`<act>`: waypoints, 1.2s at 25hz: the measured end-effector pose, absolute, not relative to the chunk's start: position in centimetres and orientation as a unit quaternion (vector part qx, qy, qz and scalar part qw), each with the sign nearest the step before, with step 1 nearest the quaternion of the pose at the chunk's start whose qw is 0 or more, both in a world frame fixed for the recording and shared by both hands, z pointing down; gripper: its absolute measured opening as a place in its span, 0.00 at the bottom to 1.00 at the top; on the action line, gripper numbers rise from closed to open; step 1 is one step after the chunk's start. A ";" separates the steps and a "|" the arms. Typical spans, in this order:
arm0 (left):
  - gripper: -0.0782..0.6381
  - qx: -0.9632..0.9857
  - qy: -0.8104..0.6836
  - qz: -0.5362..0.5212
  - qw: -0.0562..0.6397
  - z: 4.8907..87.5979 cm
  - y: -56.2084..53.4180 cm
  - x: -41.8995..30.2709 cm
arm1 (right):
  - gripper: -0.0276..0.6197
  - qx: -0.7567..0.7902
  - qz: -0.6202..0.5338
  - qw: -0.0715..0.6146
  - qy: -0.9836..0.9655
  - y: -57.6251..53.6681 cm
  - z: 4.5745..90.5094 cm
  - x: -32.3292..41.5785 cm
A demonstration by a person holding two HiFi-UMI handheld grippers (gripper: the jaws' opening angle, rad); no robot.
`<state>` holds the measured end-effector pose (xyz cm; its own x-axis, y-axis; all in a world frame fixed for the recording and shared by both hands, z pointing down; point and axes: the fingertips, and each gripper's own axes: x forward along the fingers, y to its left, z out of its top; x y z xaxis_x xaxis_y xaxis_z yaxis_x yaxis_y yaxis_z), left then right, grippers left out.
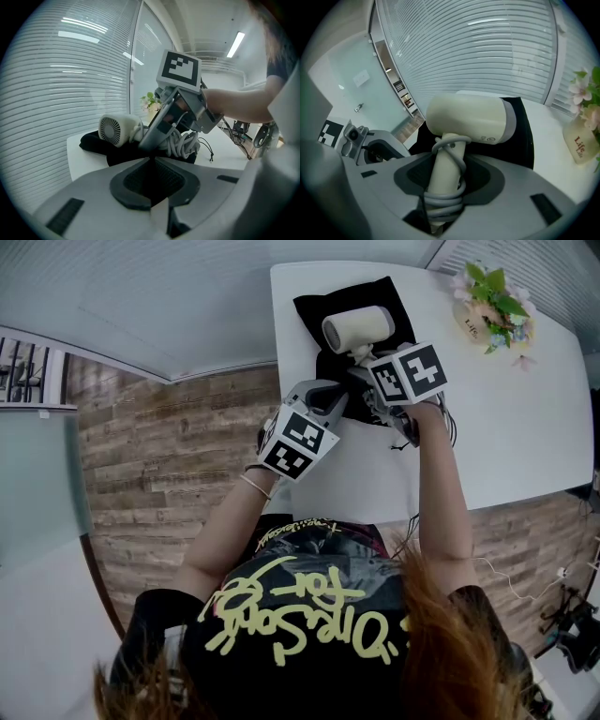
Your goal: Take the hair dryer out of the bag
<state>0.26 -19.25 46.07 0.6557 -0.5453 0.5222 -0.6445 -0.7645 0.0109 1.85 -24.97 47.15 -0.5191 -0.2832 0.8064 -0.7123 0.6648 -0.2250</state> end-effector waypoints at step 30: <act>0.17 0.899 -0.347 0.240 0.118 46.3 -18.9 -0.1 | 0.34 0.304 0.304 0.403 -0.808 -25.1 49.2 1.4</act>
<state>-0.11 -18.93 46.29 0.6435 -0.5682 0.5129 -0.6811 -0.7309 0.0447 1.39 -25.07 49.23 -0.4897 -0.2460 0.8365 -0.7364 0.6304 -0.2457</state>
